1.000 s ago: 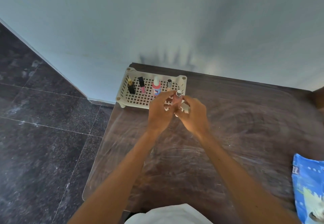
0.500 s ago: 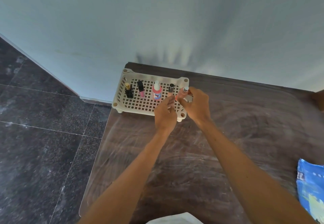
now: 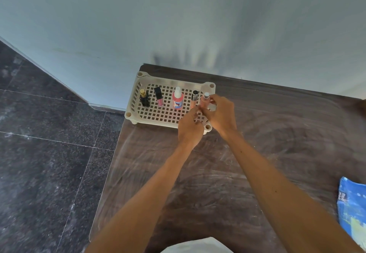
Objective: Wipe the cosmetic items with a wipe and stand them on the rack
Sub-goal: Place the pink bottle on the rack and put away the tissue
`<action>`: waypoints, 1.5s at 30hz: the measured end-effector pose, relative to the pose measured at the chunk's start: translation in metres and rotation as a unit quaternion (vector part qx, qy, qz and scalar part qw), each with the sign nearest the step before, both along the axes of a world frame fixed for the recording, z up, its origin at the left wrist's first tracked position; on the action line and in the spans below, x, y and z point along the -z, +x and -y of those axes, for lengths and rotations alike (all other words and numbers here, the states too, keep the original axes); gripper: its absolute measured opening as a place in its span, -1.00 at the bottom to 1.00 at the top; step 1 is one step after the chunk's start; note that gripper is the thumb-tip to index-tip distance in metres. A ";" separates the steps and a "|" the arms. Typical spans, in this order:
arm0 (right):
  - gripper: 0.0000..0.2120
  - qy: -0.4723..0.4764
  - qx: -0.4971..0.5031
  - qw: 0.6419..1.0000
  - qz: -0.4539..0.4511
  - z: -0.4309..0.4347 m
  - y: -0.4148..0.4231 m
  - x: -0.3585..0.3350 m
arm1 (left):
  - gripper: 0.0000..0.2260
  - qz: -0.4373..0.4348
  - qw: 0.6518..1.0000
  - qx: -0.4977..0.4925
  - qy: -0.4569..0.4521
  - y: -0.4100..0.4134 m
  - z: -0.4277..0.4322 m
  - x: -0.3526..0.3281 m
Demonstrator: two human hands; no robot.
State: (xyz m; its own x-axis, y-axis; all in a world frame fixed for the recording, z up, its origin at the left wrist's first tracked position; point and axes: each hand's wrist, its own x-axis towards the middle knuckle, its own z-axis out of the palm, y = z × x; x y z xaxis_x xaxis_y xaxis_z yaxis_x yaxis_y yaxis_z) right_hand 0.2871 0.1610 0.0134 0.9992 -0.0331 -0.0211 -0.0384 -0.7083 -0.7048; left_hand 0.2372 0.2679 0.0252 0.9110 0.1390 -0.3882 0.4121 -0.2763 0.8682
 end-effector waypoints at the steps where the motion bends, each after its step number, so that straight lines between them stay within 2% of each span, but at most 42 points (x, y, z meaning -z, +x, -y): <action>1: -0.62 -0.004 -0.002 1.000 -0.001 0.000 0.000 0.000 | -0.47 0.001 1.000 0.000 -0.003 0.000 0.000 0.000; 5: -0.58 -0.007 -0.006 1.000 -0.020 0.001 -0.001 -0.005 | -0.48 0.010 1.000 0.005 -0.001 0.001 -0.001 0.000; 9: -0.52 0.044 0.028 0.997 -0.054 0.007 -0.012 -0.022 | -0.47 0.009 1.000 -0.006 -0.011 -0.003 -0.003 0.000; 13: -0.41 0.142 0.106 0.978 -0.111 0.024 -0.044 -0.041 | -0.64 0.066 0.996 -0.054 -0.017 -0.026 0.000 -0.004; 16: -0.36 0.275 0.133 0.937 -0.169 0.039 -0.078 -0.046 | -0.68 0.134 0.990 -0.016 -0.031 -0.053 0.014 -0.010; 20: -0.34 0.439 0.161 0.855 -0.222 0.065 -0.119 -0.046 | -0.64 0.197 0.975 0.104 -0.015 -0.086 0.040 -0.009; 23: -0.36 0.526 0.190 0.798 -0.224 0.091 -0.151 -0.047 | -0.65 0.225 0.964 0.139 0.017 -0.102 0.063 -0.002; 27: -0.51 0.599 0.235 0.743 -0.186 0.129 -0.193 -0.046 | -0.73 0.246 0.953 0.175 0.023 -0.122 0.100 0.002; 30: -0.66 0.596 0.264 0.743 -0.150 0.160 -0.226 -0.042 | -0.80 0.243 0.950 0.195 0.017 -0.138 0.134 0.001; 34: -0.77 0.501 0.317 0.801 -0.083 0.204 -0.272 -0.035 | -0.87 0.207 0.952 0.226 0.010 -0.167 0.192 0.000; 37: -0.82 0.435 0.382 0.814 -0.052 0.244 -0.312 -0.035 | -0.89 0.153 0.952 0.264 -0.023 -0.199 0.244 0.000; 39: -0.82 0.408 0.422 0.808 -0.040 0.273 -0.343 -0.036 | -0.87 0.117 0.950 0.285 -0.042 -0.224 0.281 0.000; 42: -0.84 0.399 0.494 0.772 -0.021 0.312 -0.390 -0.033 | -0.82 0.083 0.945 0.314 -0.037 -0.262 0.330 0.005; 45: -0.84 0.367 0.566 0.738 0.003 0.345 -0.437 -0.019 | -0.87 0.071 0.924 0.375 -0.024 -0.297 0.377 0.010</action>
State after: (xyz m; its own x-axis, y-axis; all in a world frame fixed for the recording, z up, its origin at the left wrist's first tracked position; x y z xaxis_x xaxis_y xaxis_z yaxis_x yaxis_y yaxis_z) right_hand -0.1503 -0.1841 0.0326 0.3412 -0.8287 -0.4436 -0.3073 0.3476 -0.8858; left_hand -0.0596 -0.1096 0.0152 0.7859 -0.5670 -0.2466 0.0011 -0.3975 0.9176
